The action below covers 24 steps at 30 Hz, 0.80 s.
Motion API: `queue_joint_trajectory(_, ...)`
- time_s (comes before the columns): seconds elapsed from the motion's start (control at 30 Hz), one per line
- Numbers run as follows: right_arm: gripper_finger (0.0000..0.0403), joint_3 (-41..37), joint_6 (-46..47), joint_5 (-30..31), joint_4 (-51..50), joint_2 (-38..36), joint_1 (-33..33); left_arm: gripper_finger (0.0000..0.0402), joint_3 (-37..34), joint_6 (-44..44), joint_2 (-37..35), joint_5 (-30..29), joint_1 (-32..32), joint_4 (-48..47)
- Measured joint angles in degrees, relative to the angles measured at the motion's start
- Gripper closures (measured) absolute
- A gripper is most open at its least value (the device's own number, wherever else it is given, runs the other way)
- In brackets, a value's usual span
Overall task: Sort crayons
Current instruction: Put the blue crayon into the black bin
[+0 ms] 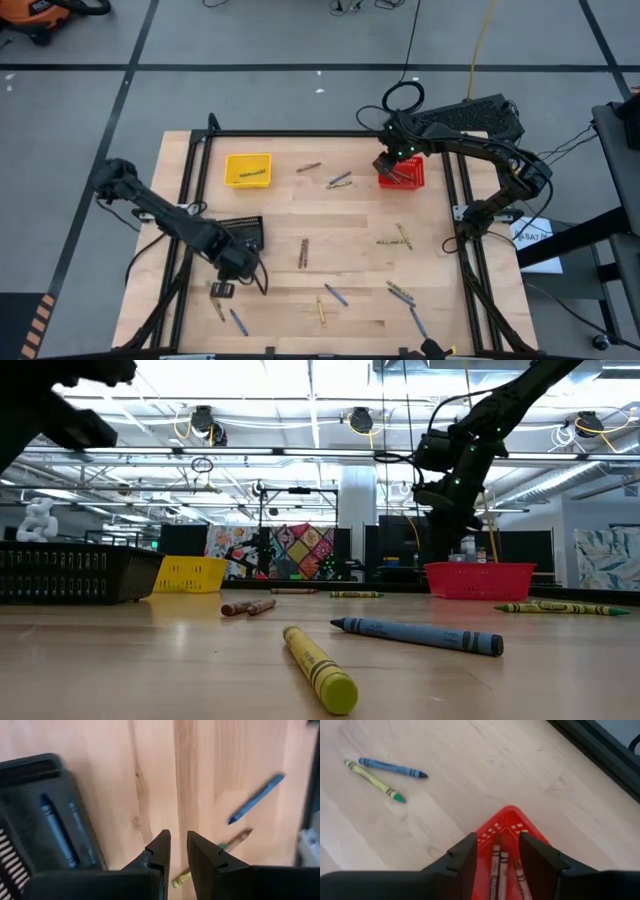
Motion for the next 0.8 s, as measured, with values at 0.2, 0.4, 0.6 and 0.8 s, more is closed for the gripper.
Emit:
queue_joint_trajectory(0.2,0.0270,0.00,3.95,0.00,0.60,0.00,0.00,0.0343,0.06,6.69,6.55,0.22,-3.35,0.08)
queue_joint_trajectory(0.4,0.0270,0.00,6.98,-0.02,1.03,0.00,0.00,0.0343,4.71,6.67,10.85,-0.03,-6.28,0.45)
queue_joint_trajectory(0.6,0.0270,0.00,10.50,-0.02,1.27,0.00,0.19,0.0343,9.07,5.26,14.20,-1.81,-9.17,4.21)
queue_joint_trajectory(0.8,0.0270,0.00,10.56,-0.02,1.24,0.00,1.78,0.0343,10.49,-1.29,14.95,4.71,-9.48,4.27)
